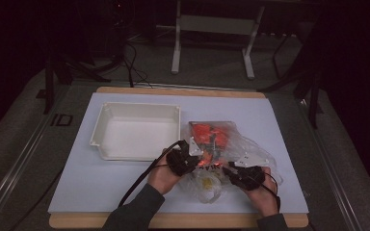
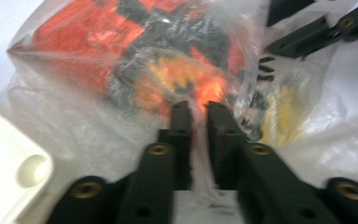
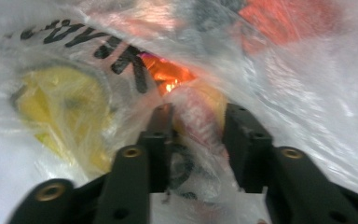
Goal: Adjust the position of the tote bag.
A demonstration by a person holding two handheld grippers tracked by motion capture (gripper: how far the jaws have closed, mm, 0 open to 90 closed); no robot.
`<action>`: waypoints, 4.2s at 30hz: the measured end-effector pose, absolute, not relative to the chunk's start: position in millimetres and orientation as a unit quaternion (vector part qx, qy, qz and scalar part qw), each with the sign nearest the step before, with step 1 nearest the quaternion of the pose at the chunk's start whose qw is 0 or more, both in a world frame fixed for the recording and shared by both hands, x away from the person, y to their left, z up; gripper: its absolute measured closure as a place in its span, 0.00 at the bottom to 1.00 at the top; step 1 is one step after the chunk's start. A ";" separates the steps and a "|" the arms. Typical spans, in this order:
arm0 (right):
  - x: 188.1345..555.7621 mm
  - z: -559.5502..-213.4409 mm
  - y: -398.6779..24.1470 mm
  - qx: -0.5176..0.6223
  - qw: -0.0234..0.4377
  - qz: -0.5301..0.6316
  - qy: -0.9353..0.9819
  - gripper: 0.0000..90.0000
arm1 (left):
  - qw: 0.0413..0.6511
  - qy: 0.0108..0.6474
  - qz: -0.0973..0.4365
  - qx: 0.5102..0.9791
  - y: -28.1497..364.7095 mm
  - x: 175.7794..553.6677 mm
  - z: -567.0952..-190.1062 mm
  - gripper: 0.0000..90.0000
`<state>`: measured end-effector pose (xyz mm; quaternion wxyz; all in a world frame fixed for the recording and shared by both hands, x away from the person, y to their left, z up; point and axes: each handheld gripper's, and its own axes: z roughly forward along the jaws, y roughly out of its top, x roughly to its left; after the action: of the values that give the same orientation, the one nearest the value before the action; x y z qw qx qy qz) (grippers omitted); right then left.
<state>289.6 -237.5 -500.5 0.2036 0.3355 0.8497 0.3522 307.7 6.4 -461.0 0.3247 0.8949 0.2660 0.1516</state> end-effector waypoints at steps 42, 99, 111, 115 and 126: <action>249.3 -522.8 -295.7 0.374 0.205 0.279 0.860 1.00 | 0.365 0.418 0.229 0.800 96.8 347.0 -437.1 0.99; 255.5 -492.6 -261.1 0.335 0.240 0.368 0.834 0.83 | 0.459 0.217 0.153 0.848 18.1 286.6 -424.3 0.65; 270.8 -504.6 -263.8 0.378 0.240 0.347 0.824 0.73 | 0.384 0.223 0.121 0.888 1.2 270.8 -485.0 0.65; 269.7 -508.2 -270.2 0.389 0.228 0.343 0.824 0.84 | 0.359 0.245 0.121 0.893 4.9 268.9 -503.0 0.65; 272.4 -521.6 -289.4 0.433 0.202 0.315 0.820 1.00 | 0.334 0.273 0.106 0.896 17.3 266.1 -523.3 0.68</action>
<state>272.4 -289.4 -521.6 0.2019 0.4327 0.8204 0.3146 266.1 17.3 -523.3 0.3340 0.8958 0.2734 0.1058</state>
